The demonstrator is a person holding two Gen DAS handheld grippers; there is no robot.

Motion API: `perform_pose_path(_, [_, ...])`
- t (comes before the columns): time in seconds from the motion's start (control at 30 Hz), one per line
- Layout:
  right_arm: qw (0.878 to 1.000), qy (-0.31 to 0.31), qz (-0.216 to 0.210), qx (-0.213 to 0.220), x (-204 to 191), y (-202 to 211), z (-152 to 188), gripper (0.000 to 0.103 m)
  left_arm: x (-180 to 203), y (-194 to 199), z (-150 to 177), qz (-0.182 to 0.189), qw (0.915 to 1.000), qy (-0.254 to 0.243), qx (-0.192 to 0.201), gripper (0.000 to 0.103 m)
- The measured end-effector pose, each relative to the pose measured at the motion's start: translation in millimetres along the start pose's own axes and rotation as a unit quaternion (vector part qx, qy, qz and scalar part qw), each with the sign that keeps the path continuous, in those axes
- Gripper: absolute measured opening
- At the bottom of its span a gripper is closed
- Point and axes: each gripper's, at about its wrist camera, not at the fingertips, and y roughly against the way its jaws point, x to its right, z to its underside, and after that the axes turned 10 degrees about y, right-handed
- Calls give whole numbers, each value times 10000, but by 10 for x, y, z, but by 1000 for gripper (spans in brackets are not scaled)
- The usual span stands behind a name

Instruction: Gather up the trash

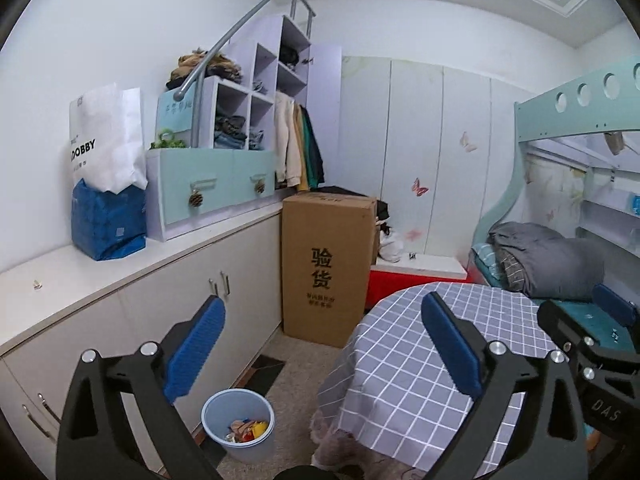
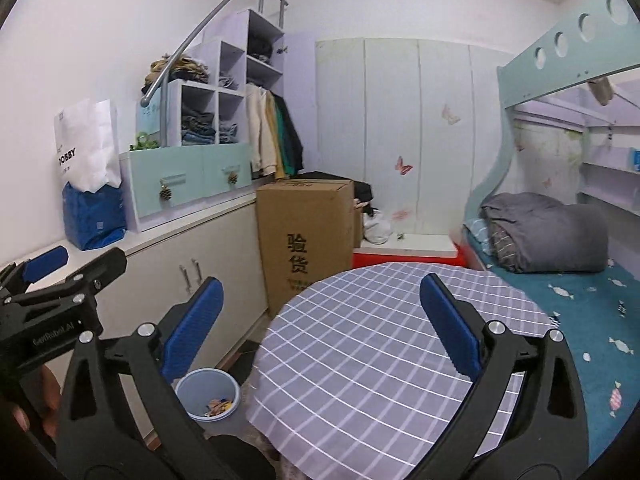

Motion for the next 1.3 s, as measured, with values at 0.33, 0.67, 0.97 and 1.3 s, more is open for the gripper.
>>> perform_pose_path(0.33, [9998, -154, 120, 64, 185, 209, 108, 96, 217, 142, 122, 87, 9996, -267, 79, 96])
perform_pose_path(0.67, [9997, -199, 109, 38, 221, 209, 149, 96, 257, 154, 137, 151, 9995, -289, 49, 96])
perform_pose_path(0.97, [9997, -221, 16, -74, 210, 129, 161, 97, 214, 117, 151, 130, 9996, -247, 13, 96])
perform_pose_path(1.3, [9998, -176, -64, -97, 155, 105, 161, 97, 212, 113, 164, 80, 9996, -271, 16, 96])
